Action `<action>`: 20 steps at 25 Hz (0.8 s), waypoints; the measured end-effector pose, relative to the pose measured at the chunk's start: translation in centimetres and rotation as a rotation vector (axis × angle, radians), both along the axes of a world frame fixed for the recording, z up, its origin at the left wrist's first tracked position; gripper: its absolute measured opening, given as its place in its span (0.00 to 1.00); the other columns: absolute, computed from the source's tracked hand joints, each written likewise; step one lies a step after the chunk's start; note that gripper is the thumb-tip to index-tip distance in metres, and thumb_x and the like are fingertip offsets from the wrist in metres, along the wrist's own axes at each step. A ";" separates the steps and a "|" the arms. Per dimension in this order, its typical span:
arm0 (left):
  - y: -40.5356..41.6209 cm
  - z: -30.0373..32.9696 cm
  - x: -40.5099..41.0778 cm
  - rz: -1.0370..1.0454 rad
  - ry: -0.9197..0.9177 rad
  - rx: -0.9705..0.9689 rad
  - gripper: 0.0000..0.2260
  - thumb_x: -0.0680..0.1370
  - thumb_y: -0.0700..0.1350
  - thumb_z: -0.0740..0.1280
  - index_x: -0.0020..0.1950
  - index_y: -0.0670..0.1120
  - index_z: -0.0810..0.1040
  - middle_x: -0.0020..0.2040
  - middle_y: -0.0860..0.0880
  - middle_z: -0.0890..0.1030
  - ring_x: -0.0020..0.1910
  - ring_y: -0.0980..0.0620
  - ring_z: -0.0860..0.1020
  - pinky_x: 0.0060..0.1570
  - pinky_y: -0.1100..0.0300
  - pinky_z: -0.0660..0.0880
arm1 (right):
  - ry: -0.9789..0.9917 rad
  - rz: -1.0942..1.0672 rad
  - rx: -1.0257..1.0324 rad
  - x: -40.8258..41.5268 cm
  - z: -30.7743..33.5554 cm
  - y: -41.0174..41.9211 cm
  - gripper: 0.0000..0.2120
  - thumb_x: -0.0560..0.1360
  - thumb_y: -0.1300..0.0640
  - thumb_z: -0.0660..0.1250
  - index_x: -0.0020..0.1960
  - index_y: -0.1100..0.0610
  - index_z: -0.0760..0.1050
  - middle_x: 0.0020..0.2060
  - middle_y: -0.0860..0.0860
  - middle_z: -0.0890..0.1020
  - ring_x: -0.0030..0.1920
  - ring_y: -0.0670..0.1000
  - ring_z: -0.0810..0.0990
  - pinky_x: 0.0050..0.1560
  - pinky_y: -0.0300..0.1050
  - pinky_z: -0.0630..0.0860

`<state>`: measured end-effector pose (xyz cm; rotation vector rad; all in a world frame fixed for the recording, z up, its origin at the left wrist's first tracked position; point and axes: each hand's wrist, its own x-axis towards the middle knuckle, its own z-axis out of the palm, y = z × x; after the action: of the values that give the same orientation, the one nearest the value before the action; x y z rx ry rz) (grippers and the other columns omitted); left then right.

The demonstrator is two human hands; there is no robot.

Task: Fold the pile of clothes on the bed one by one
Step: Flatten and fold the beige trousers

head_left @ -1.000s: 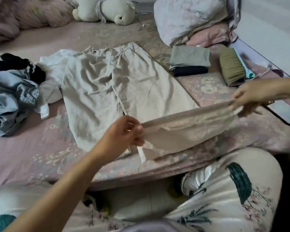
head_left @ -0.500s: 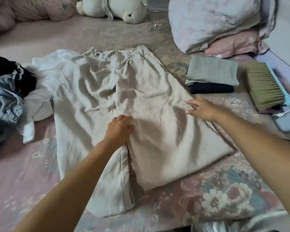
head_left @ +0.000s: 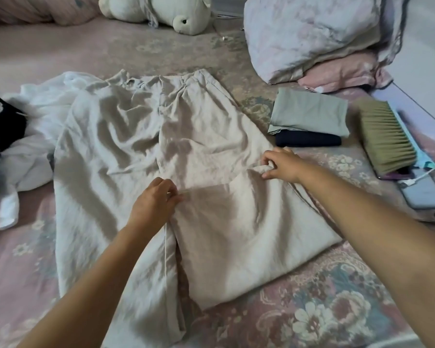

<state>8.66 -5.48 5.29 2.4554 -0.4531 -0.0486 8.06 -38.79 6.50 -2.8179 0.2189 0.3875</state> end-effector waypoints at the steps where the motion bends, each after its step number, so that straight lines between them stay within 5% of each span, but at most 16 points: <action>1: 0.0 0.0 0.4 0.011 0.031 -0.029 0.06 0.76 0.43 0.70 0.43 0.43 0.75 0.45 0.47 0.76 0.41 0.47 0.75 0.45 0.53 0.73 | -0.008 -0.009 0.038 -0.1 0.2 -0.3 0.14 0.70 0.51 0.73 0.48 0.54 0.72 0.47 0.50 0.71 0.53 0.53 0.67 0.51 0.47 0.65; 7: -1.5 0.5 3.4 0.222 0.217 -0.145 0.04 0.77 0.42 0.67 0.44 0.43 0.75 0.39 0.50 0.76 0.42 0.48 0.76 0.34 0.67 0.66 | -0.143 -0.296 0.541 -0.3 2.0 -2.6 0.14 0.73 0.64 0.70 0.36 0.55 0.67 0.31 0.51 0.73 0.28 0.42 0.71 0.28 0.32 0.67; 11: -3.4 -0.7 3.3 0.306 0.185 -0.105 0.03 0.77 0.37 0.63 0.46 0.38 0.75 0.44 0.44 0.76 0.44 0.46 0.73 0.41 0.62 0.64 | -0.199 -0.488 0.514 0.5 0.6 -2.4 0.03 0.75 0.62 0.68 0.46 0.60 0.74 0.34 0.52 0.75 0.31 0.46 0.69 0.24 0.28 0.65; 15: -5.0 -1.1 1.2 0.271 -0.043 0.162 0.14 0.79 0.40 0.60 0.64 0.38 0.71 0.64 0.34 0.69 0.59 0.35 0.71 0.56 0.46 0.68 | -0.414 -0.611 0.617 0.4 -1.5 -1.8 0.18 0.74 0.62 0.69 0.61 0.65 0.71 0.53 0.61 0.79 0.47 0.51 0.76 0.47 0.37 0.71; 18: -6.0 -1.6 -2.2 -0.064 -0.185 0.376 0.30 0.79 0.60 0.44 0.78 0.48 0.52 0.78 0.41 0.49 0.76 0.39 0.50 0.72 0.45 0.43 | -0.371 -0.610 0.552 -0.4 -1.9 -1.7 0.10 0.73 0.53 0.71 0.48 0.59 0.74 0.45 0.54 0.79 0.46 0.50 0.75 0.48 0.42 0.70; 20: -5.9 -3.3 -4.6 -0.203 -0.198 0.472 0.34 0.77 0.66 0.36 0.77 0.51 0.53 0.77 0.43 0.51 0.76 0.40 0.51 0.72 0.44 0.37 | -0.306 -0.574 0.444 -1.0 -2.3 -1.8 0.11 0.73 0.55 0.71 0.36 0.55 0.73 0.35 0.51 0.77 0.41 0.51 0.74 0.43 0.42 0.67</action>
<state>4.11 -11.43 2.01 2.8783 -0.8601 0.0055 7.09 -40.62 4.24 -2.2085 0.7437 -0.1147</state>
